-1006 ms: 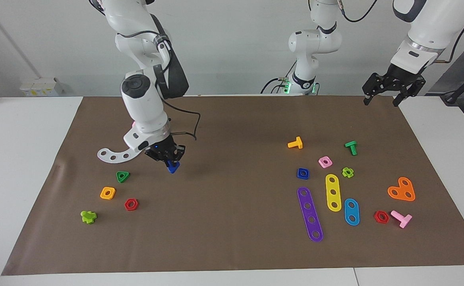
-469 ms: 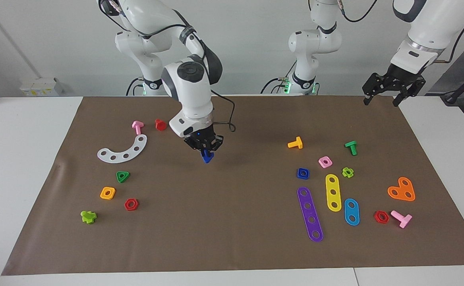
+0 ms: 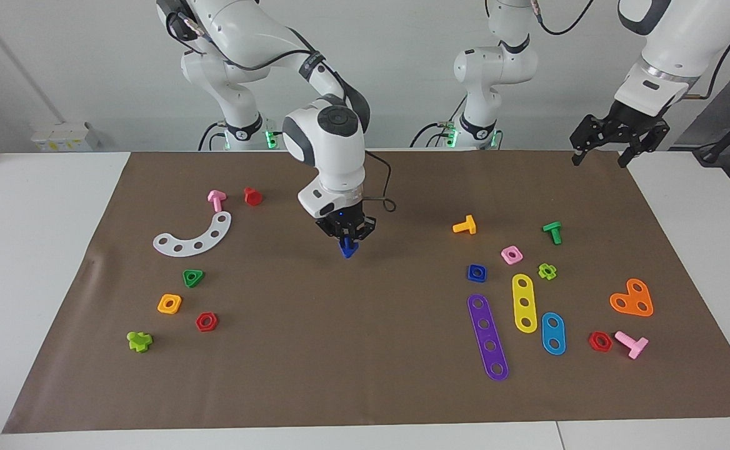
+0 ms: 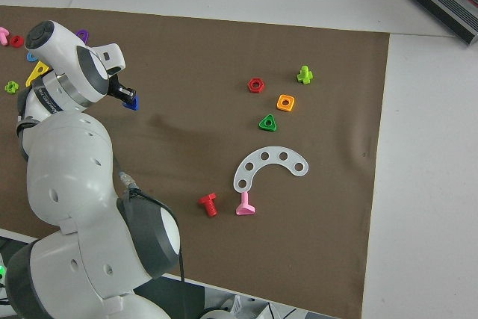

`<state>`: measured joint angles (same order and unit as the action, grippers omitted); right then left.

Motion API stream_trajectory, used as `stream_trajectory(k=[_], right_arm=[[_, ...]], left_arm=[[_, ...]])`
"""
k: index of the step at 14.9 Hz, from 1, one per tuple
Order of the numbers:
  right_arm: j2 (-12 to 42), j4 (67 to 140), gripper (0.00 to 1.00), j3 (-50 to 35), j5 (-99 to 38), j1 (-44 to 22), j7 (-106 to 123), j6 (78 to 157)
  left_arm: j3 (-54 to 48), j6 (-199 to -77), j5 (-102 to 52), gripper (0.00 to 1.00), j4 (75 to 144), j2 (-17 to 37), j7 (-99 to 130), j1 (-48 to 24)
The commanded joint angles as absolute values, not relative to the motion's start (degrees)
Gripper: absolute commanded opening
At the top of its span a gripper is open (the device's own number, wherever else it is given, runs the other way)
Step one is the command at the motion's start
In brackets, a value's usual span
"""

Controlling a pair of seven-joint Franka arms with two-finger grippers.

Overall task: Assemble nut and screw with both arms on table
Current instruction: 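Carry the blue triangular piece to the table centre and release it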

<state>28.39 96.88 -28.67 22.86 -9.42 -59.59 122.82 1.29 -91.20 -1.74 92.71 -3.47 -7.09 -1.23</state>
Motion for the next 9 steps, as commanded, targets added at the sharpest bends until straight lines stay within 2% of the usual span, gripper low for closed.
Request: stream_trajectory(k=[1,5,9], right_arm=[[32.8,93.0,0.0,-30.9,27.9,-9.1,-63.7,122.8],[32.7,93.6,0.0,-32.2,27.5,-9.1,-63.9,122.5],[33.3,94.9,0.0,-32.1,27.5,-8.6,-63.8,128.8]], left_arm=[[0.9,-90.0,-1.4,1.0,93.3,-4.2,-6.6,-0.7],[0.9,-90.7,-1.4,1.0,93.3,-4.2,-6.5,-0.7],[0.9,-90.7,-1.3,1.0,93.2,-4.1,-6.5,-0.8]])
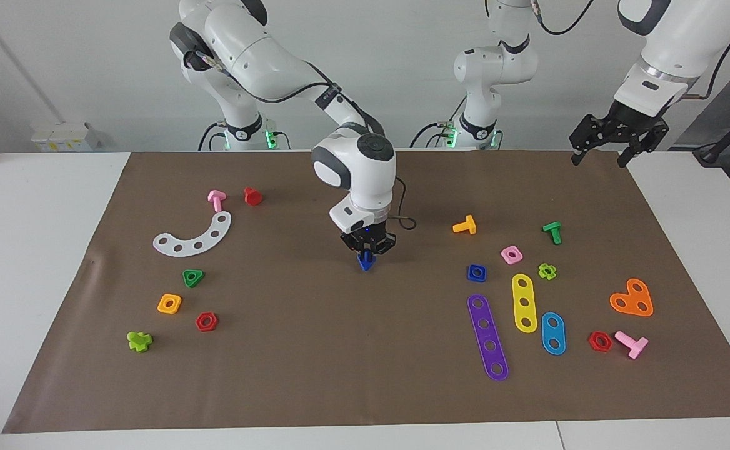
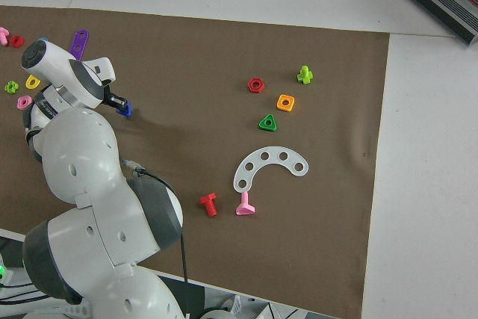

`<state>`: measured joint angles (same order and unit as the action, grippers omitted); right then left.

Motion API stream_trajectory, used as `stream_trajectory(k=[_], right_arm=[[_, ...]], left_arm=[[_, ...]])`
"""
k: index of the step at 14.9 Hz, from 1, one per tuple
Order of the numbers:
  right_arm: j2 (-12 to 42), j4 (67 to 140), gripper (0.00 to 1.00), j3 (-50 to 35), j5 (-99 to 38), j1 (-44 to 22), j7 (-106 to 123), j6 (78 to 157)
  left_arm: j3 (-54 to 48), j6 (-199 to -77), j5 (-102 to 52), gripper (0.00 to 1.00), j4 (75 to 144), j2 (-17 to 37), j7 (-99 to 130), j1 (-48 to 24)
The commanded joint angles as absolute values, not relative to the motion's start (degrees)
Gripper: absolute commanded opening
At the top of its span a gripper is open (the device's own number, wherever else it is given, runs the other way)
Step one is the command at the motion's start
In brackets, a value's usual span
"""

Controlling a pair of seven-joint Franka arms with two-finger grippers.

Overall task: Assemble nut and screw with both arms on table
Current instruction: 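Carry the blue triangular piece to the table centre and release it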

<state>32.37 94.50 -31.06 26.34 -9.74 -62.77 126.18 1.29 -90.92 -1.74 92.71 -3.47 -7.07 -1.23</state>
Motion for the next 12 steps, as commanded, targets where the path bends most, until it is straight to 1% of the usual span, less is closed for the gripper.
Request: stream_trajectory(k=[1,12], right_arm=[[33.3,95.2,0.0,-32.1,27.5,-8.5,-63.8,128.8],[33.1,97.4,0.0,-32.1,27.5,-8.0,-63.2,130.0]], left_arm=[[0.9,-90.7,-1.3,1.0,93.2,-4.1,-6.5,-0.8],[0.9,-90.2,-1.3,1.0,92.7,-4.0,-6.5,-1.1]])
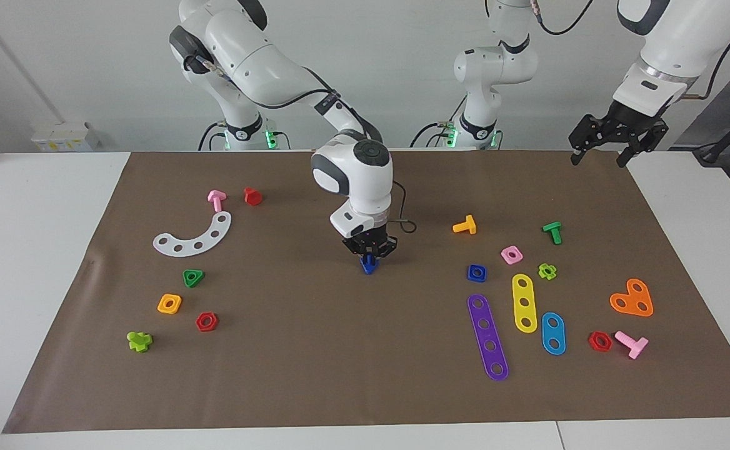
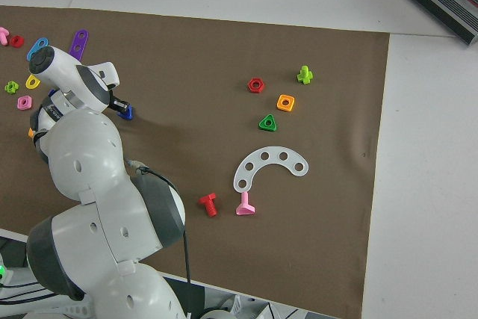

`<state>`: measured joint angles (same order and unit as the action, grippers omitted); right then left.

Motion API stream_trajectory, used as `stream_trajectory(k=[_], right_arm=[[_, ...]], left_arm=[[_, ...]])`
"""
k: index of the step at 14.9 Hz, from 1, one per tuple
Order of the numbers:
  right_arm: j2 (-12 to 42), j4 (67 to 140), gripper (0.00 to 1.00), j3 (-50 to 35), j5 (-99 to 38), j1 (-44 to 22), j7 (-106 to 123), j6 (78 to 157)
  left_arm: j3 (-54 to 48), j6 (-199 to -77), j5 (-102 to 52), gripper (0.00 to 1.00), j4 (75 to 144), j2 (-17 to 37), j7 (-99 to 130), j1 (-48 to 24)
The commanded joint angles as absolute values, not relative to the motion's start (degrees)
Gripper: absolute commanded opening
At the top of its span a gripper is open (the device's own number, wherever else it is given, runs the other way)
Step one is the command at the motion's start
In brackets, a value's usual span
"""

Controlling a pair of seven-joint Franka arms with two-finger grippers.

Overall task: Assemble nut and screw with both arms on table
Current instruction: 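Carry the blue triangular piece to the table centre and release it, then withdraw the right gripper while the left gripper reaches the blue square nut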

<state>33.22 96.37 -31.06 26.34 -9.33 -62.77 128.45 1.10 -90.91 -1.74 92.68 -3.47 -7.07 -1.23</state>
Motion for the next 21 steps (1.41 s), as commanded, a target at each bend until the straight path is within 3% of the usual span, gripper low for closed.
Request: stream_trajectory(k=[1,2,3,8,12,21], right_arm=[[33.1,97.5,0.34,-32.1,27.5,-7.9,-63.3,129.9],[33.1,97.5,0.95,-32.1,27.5,-7.9,-63.5,129.9],[33.1,97.4,1.0,-32.1,27.5,-7.9,-63.6,129.9],[32.3,96.8,1.0,-31.9,27.4,-7.8,-63.4,129.5],[26.9,96.5,1.0,-31.1,24.6,-6.9,-62.8,128.8],[15.9,96.5,1.0,-15.5,18.1,-6.8,-42.8,125.6]], left_arm=[[0.9,-90.3,-1.3,1.0,92.7,-4.0,-6.5,-1.1],[0.9,-90.3,-1.3,1.0,92.7,-4.0,-6.5,-1.1],[0.9,-90.3,-1.2,1.0,92.7,-4.0,-6.5,-1.2],[0.9,-91.0,-0.4,1.0,92.9,-4.0,-6.4,-1.4],[0.8,-92.4,-0.4,1.0,93.2,-4.0,-5.5,-1.6],[0.4,-94.8,-0.4,1.0,94.2,-4.0,-4.8,-1.7]])
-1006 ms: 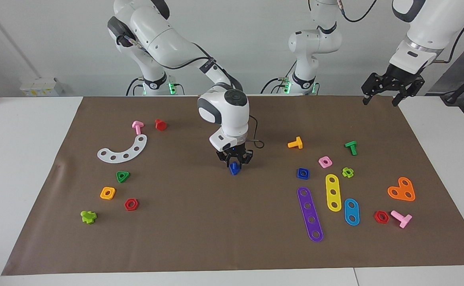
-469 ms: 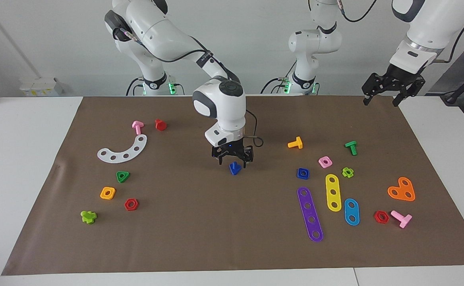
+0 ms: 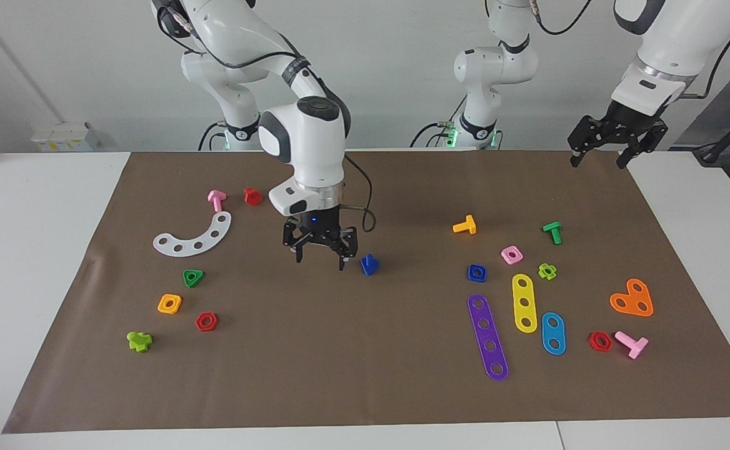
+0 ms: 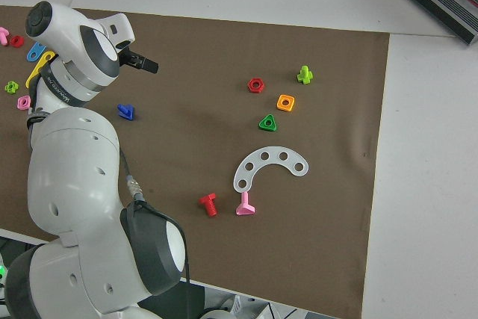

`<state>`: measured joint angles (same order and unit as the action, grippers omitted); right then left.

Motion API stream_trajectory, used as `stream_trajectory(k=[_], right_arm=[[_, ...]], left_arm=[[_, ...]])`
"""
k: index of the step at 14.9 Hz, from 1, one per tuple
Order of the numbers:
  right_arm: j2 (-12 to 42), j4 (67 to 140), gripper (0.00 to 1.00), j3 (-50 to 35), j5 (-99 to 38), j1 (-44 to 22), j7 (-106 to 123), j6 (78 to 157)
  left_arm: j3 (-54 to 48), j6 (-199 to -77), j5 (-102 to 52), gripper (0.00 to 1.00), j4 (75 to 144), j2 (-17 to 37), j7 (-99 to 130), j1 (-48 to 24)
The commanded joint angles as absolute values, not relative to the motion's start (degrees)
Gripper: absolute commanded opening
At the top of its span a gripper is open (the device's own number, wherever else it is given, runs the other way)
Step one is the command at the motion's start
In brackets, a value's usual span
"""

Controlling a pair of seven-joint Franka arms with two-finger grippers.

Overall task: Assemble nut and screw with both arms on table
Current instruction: 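Withdraw the right gripper while the left gripper reaches the blue square nut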

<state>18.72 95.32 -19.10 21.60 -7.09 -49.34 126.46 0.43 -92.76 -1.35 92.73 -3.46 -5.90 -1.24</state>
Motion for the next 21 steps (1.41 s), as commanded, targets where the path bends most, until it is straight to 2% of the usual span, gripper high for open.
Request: stream_trajectory(k=[1,10,15,18,21], right_arm=[[15.0,96.5,1.0,-13.3,16.5,-6.8,-39.3,125.2],[3.3,96.5,1.0,2.1,1.9,-6.9,-15.5,111.6],[-1.4,96.3,1.0,10.0,-2.9,-6.9,-5.2,102.0],[-3.1,96.2,1.0,10.1,-2.8,-4.8,-2.0,97.4],[-3.3,96.3,1.0,9.6,-1.9,-3.8,-1.2,97.3]], left_arm=[[0.3,-95.8,-0.4,1.0,95.1,-4.0,-4.7,-1.8],[0.2,-106.8,-0.4,1.0,102.1,-1.6,-1.1,-5.4],[0.3,-112.0,-0.4,1.0,102.2,4.3,2.7,-8.3],[0.2,-117.1,-0.4,1.0,103.4,7.5,6.5,-10.5],[0.2,-125.7,-0.4,1.0,109.8,7.4,7.0,-11.3]])
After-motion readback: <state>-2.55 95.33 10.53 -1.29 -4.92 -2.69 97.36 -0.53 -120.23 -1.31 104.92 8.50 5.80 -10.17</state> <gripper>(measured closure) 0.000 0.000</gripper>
